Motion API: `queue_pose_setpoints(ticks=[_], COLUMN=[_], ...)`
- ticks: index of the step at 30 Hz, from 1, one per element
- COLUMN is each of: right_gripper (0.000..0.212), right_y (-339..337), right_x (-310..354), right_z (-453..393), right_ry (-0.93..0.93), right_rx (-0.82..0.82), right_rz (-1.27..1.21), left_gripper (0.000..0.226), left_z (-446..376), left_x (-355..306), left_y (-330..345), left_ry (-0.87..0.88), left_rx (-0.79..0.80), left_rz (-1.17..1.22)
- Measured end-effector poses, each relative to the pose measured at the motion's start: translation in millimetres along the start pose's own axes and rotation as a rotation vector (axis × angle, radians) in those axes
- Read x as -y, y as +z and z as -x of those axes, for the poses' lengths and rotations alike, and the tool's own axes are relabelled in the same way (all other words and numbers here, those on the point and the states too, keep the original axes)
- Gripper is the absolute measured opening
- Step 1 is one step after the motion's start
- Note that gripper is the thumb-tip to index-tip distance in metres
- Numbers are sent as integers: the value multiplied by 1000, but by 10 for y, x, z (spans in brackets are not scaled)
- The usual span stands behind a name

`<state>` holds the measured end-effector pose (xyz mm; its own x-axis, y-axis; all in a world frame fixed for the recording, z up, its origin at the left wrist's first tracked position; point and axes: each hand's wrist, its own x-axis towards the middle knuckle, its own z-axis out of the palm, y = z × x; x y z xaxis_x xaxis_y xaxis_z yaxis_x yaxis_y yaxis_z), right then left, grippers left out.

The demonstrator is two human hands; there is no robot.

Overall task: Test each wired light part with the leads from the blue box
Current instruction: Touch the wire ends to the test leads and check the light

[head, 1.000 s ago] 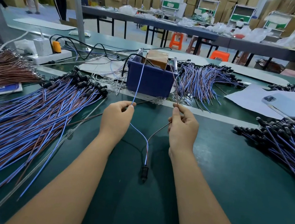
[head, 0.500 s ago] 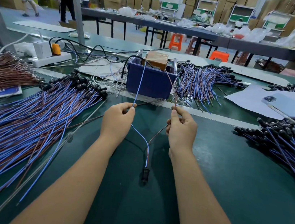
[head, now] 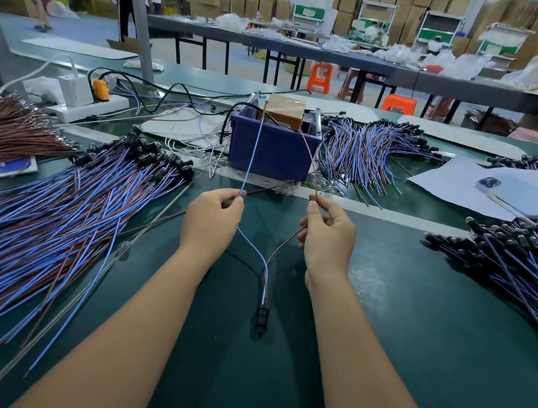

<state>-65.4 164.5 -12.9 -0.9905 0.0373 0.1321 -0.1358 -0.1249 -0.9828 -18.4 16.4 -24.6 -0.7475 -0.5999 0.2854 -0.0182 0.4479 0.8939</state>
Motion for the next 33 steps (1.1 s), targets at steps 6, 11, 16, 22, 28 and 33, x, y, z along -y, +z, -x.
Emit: queue_pose_setpoints(ticks=[6,11,16,22,28,33], right_gripper=[17,16,16,16,17,17], right_y=[8,4,-3,-1,1,-6], right_x=[13,25,19,2,5,22], right_z=[7,18,29,21,27,37], right_ry=[-1,-4,-12,-24,-27,-29], right_rx=[8,14,34,41,47,53], right_rz=[-2,-2,-9,9,16,19], left_gripper=[27,20,19,22,34,24], left_z=[-6,-14,-6,14,19,-4], left_x=[-26,-21,-55,-88,-94,-57], left_y=[-11,-13,-19,-35,-41,-23], left_ry=[0,-18,-15,-2,-2,6], left_rx=[9,14,9,14,5,-8], left_rz=[-3,-3,-32,-18,-23,-18])
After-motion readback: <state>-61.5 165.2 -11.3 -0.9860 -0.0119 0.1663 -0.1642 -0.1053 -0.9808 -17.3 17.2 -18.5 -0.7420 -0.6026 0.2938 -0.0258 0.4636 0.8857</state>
